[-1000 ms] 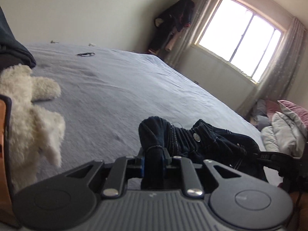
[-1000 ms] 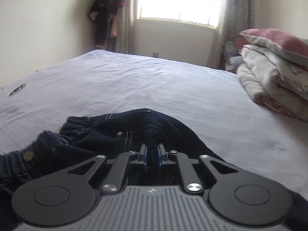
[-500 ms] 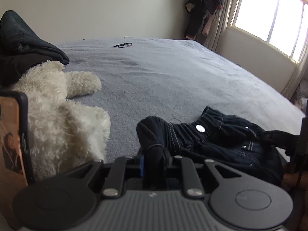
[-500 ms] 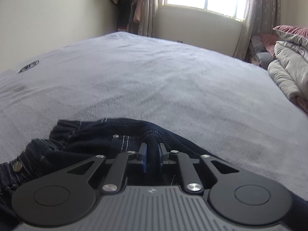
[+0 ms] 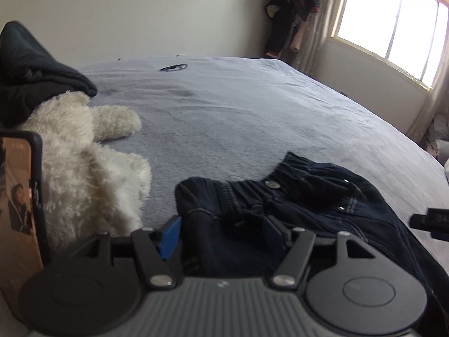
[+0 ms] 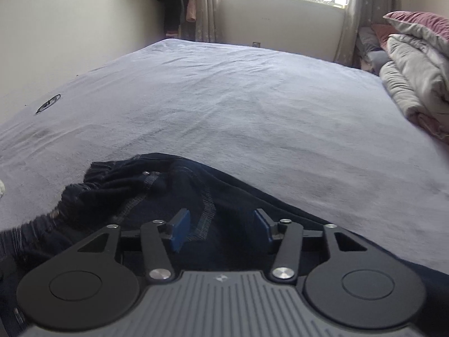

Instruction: Fold clothes

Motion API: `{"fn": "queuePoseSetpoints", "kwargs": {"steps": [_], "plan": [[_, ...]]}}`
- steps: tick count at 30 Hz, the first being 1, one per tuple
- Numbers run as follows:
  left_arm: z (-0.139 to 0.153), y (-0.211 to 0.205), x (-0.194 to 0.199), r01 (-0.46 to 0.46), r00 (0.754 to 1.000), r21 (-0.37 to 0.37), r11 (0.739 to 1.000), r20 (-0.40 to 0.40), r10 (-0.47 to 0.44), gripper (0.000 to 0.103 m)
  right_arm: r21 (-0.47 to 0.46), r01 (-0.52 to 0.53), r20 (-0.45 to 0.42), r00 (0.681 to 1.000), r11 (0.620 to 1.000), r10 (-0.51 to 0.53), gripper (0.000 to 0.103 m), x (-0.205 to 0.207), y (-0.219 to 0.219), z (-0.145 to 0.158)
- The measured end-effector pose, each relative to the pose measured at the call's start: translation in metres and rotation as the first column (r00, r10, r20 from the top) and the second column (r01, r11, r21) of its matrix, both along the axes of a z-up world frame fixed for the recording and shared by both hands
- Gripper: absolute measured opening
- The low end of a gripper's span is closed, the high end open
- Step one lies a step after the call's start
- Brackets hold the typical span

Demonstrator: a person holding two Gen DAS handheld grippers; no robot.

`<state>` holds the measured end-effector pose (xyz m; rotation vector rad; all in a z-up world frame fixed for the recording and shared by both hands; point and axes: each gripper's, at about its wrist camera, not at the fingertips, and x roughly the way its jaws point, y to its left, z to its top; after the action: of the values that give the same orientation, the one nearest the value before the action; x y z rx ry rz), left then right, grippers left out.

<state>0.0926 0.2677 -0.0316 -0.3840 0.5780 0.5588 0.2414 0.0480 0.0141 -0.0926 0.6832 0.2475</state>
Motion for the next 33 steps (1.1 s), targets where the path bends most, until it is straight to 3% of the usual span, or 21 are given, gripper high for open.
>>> {"fn": "queuePoseSetpoints", "kwargs": {"steps": [6, 13, 20, 26, 30, 33], "plan": [[0.005, -0.024, -0.005, 0.077, 0.996, 0.039, 0.996, 0.030, -0.078, 0.083, -0.024, 0.130, -0.004, 0.992, 0.991, -0.130, 0.054, -0.050, -0.088, 0.019], [0.006, -0.055, -0.019, 0.252, 0.967, 0.022, 0.968, 0.046, -0.252, 0.085, -0.042, 0.324, -0.006, 0.946, 0.945, -0.325, 0.056, -0.113, -0.200, 0.036], [0.004, -0.100, -0.039, 0.428, 0.904, -0.051, 0.903, 0.042, -0.426, 0.085, 0.034, 0.516, -0.050, 0.856, 0.856, -0.514, 0.058, -0.175, -0.294, 0.025], [0.023, -0.141, -0.054, 0.549, 0.835, -0.084, 0.832, 0.099, -0.541, 0.087, 0.188, 0.612, -0.182, 0.790, 0.768, -0.585, 0.058, -0.197, -0.343, -0.019], [0.031, -0.164, -0.057, 0.612, 0.786, -0.082, 0.786, 0.175, -0.593, 0.088, 0.251, 0.611, -0.230, 0.791, 0.751, -0.567, 0.058, -0.195, -0.354, -0.053], [0.030, -0.180, -0.054, 0.671, 0.732, -0.090, 0.736, 0.241, -0.638, 0.088, 0.259, 0.616, -0.252, 0.787, 0.744, -0.563, 0.058, -0.186, -0.353, -0.061]]}}
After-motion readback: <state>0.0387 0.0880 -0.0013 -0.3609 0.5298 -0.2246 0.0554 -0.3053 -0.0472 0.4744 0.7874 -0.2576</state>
